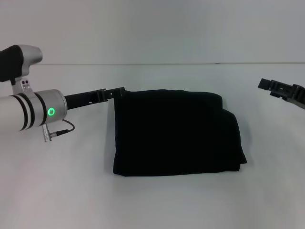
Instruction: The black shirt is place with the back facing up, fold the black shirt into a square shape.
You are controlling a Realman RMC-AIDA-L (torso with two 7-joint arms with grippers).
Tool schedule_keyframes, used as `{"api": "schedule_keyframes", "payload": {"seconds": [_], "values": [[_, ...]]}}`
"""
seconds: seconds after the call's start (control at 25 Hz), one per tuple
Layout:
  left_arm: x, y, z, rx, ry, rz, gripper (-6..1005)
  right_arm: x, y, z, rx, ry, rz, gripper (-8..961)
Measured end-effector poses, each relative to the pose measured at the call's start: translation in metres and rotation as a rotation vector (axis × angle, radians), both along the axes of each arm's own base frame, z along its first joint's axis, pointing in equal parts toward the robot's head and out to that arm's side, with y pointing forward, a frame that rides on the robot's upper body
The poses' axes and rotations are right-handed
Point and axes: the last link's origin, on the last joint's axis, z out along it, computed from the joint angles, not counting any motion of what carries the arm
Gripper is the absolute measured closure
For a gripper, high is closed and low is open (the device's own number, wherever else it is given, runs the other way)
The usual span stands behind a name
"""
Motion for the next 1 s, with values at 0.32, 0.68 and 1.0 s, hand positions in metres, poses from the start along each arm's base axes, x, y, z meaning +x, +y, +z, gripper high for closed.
{"api": "schedule_keyframes", "payload": {"seconds": [0.32,0.68,1.0], "values": [[0.0,0.002,0.001,0.01,0.001,0.012,234,-0.013,0.008,0.008,0.008,-0.045,0.099,194],[0.0,0.009,-0.01,0.03,0.045,0.058,237,-0.019,0.013,0.009,0.01,-0.045,0.117,209],[-0.003,0.006,-0.022,0.023,0.089,0.074,240,-0.024,0.017,0.009,0.01,-0.046,0.128,209]]}}
